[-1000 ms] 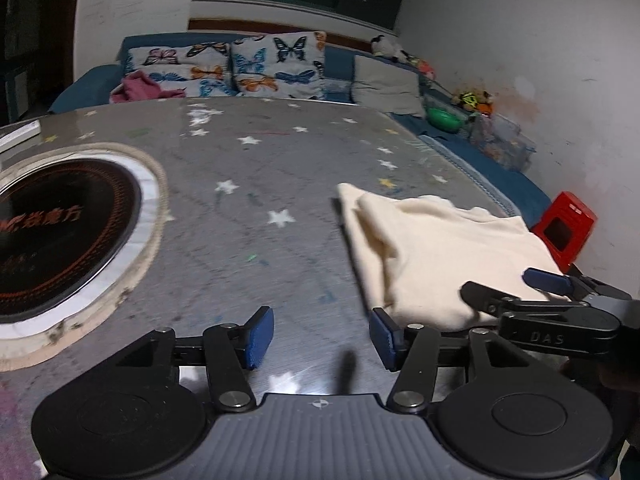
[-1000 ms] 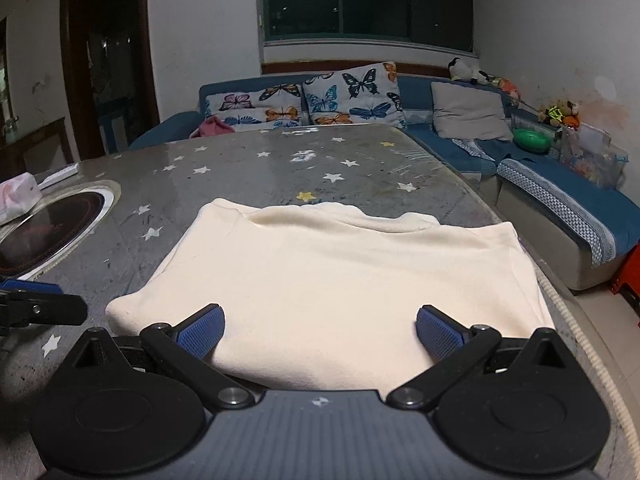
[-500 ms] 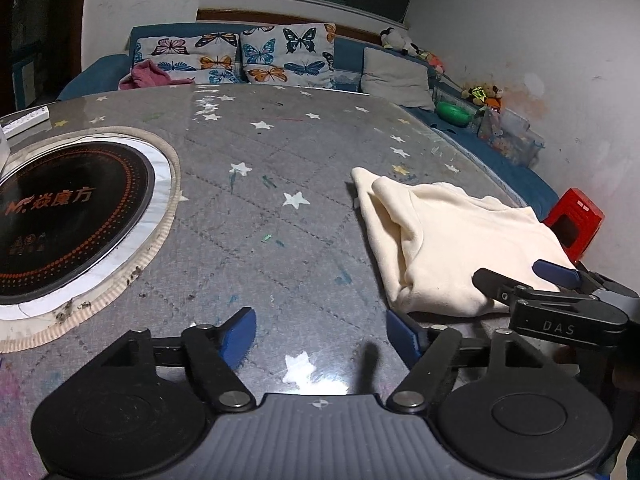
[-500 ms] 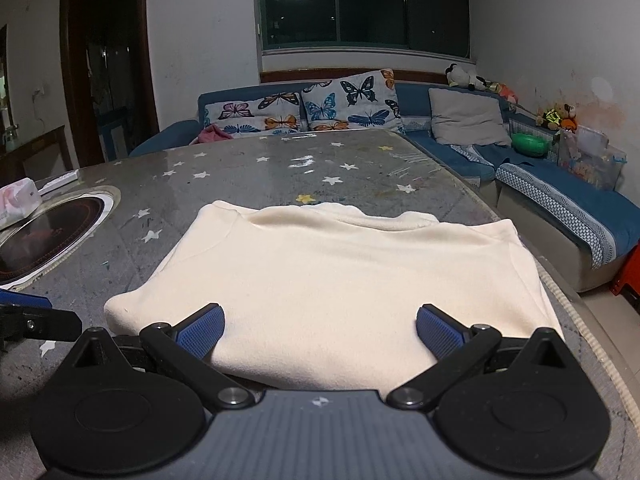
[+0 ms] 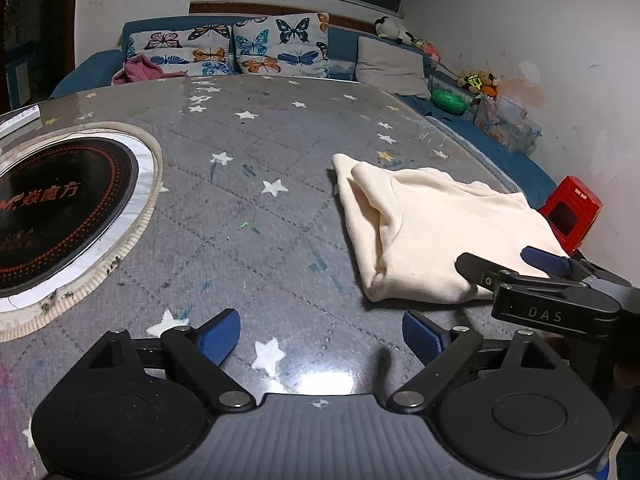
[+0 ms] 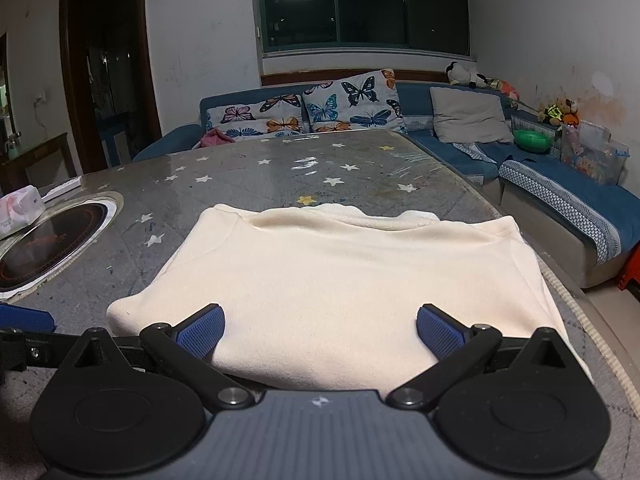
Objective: Fold clothes
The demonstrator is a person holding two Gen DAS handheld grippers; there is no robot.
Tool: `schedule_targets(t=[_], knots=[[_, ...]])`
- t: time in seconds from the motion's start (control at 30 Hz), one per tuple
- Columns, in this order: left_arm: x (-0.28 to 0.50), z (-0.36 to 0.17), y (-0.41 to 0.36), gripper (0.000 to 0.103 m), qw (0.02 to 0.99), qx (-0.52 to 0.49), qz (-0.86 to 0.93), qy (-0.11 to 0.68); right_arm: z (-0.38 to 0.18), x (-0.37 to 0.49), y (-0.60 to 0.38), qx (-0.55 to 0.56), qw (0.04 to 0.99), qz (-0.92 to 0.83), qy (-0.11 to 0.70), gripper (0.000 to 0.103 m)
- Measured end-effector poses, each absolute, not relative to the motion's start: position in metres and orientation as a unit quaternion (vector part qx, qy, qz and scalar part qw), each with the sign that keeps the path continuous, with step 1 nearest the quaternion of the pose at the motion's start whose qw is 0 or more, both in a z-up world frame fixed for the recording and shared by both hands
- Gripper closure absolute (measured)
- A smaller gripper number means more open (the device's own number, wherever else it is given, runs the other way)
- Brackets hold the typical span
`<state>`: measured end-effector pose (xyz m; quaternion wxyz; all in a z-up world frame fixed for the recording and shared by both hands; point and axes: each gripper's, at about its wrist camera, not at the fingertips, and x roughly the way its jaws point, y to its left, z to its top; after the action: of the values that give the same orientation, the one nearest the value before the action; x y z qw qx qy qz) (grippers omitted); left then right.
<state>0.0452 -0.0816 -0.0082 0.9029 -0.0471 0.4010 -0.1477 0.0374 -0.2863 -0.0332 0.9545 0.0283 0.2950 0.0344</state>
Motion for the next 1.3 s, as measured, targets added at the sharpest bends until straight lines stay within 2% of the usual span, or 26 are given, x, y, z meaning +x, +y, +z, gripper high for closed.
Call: schedule_targets(t=[0.97,1.23,1.3], knots=[[0.033,-0.005,-0.099,0.0,0.899,-0.022,-0.145,0.413,-0.025,0.025,-0.282,0.013,0.952,0.019,0.306,0.0],[0.031,-0.006,-0.1,0.0,0.898,-0.017,-0.141,0.417,-0.027,0.014,-0.263,-0.085,0.944,0.021,0.318,0.0],[0.032,-0.004,-0.099,0.0,0.899,-0.016,-0.139,0.415,-0.021,0.014,-0.263,-0.07,0.945,0.033,0.316,0.0]])
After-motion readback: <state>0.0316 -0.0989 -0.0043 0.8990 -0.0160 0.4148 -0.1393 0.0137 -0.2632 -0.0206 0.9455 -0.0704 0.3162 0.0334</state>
